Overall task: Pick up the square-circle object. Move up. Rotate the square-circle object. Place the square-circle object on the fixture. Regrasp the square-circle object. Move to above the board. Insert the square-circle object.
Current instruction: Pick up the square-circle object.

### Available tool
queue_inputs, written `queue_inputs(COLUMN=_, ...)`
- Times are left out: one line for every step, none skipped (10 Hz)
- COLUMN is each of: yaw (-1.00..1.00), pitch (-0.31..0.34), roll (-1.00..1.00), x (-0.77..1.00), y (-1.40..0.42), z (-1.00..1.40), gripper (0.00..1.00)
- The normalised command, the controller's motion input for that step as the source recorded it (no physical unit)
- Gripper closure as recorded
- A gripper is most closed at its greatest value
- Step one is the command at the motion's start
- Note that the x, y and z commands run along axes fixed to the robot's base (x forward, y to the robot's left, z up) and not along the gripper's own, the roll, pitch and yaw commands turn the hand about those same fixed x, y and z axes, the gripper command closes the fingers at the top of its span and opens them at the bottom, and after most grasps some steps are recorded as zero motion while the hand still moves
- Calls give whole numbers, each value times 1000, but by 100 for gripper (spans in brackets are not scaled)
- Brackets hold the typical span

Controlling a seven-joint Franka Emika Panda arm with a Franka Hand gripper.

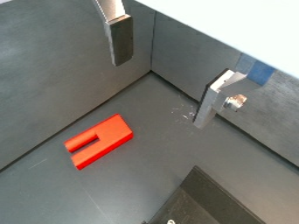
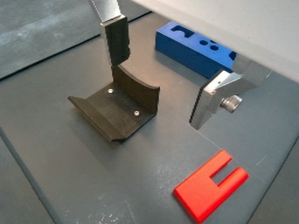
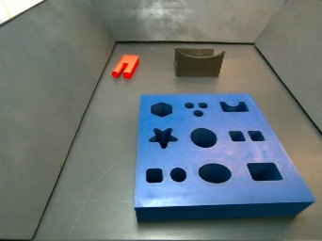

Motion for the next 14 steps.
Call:
queue_inputs(yaw=0, pitch=-26, roll=9, x=0, y=-31, z=-240, gripper=0)
queue_inputs(yaw=0, pitch=-231, roll=36, x=-157, y=-194, z=-414, gripper=0)
queue_inputs(yaw=0, pitch=-237, roll=17, x=-94, y=-197, z=-457, gripper=0)
queue_inputs(yaw=0, pitch=-271, roll=50, x=-117, y=-277, z=-546, gripper=0)
queue_inputs(yaw=0, pitch=-359, roll=29, x=-229, y=-303, z=-574, gripper=0)
queue_inputs(yaw=0, pitch=-321, roll=0, x=-146, y=-177, z=-566, gripper=0)
queue_inputs(yaw=0, pitch=-309, roll=7, x=-177, y=-154, z=-563, gripper=0)
queue_inputs(yaw=0, pitch=-277, roll=7, x=-180, y=-89, z=-546, gripper=0)
queue_inputs(yaw=-49, pitch=-321, roll=0, x=-420, y=-74, z=-506, gripper=0)
queue_inputs(yaw=-106, pitch=-347, roll=0, x=-437, y=-60, z=-397, gripper=0)
queue_inputs(yaw=-197, pitch=-373, roll=0, x=-506, y=-83, z=-283, gripper=0)
queue_inputs(yaw=-229, pitch=-324, roll=-3, x=-354, y=-63, z=-249, gripper=0)
queue_inputs(yaw=-283, pitch=-331, roll=-39, x=-229, y=-63, z=-257, gripper=0)
queue_inputs(yaw=-260, pitch=-321, roll=-20, x=-220, y=-69, z=-306, gripper=0)
